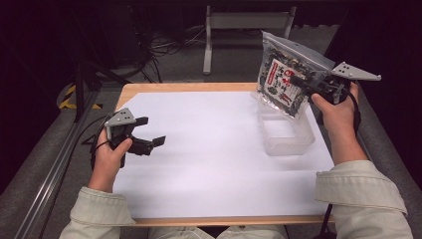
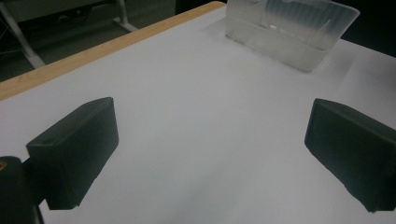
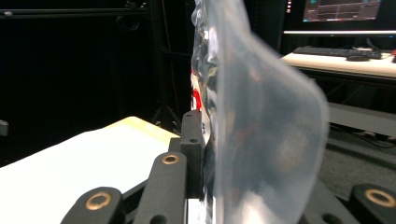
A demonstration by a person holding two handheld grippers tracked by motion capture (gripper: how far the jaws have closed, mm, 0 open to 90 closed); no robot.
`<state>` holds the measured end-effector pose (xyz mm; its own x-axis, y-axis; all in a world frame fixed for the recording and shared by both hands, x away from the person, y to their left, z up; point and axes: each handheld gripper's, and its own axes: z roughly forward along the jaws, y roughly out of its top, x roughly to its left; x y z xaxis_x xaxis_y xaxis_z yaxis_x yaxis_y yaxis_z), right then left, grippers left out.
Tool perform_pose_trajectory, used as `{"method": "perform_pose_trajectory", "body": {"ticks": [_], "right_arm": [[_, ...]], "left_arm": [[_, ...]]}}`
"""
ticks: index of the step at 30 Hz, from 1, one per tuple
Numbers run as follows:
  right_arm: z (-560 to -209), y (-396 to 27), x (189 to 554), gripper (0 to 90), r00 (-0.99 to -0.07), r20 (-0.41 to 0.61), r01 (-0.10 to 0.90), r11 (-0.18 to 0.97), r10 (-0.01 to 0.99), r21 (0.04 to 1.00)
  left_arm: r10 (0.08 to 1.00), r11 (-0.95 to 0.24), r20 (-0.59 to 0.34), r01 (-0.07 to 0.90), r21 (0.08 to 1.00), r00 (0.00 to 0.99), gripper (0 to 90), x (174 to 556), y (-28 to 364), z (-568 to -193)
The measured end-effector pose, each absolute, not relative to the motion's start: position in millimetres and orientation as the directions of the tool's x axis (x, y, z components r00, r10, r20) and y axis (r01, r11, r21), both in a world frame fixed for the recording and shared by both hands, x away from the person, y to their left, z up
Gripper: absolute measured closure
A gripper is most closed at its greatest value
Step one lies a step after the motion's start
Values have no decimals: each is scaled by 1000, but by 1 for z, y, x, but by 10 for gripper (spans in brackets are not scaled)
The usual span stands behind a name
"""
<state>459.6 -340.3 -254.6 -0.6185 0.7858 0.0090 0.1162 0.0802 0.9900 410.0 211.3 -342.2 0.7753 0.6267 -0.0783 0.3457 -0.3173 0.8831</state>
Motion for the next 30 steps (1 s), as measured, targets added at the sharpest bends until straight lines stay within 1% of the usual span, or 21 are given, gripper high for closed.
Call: {"method": "perform_pose_trajectory", "body": {"ticks": [12,17,22,30], "right_arm": [[-264,-361,465,757,-561,22,120,55,827,991],[-270,-366,466,757,-544,24,126,54,839,991],[-273,-368,466,757,-544,28,124,48,839,991],[-277,-371,463,757,-569,34,119,41,822,992]], "left_arm": [[628,-316,-83,351,881,774,35,410,212,-343],[616,-306,-91,343,888,783,33,410,211,-343],[616,-308,-91,345,887,783,33,410,211,-343],[614,-312,-86,341,887,784,33,411,212,-344]]}}
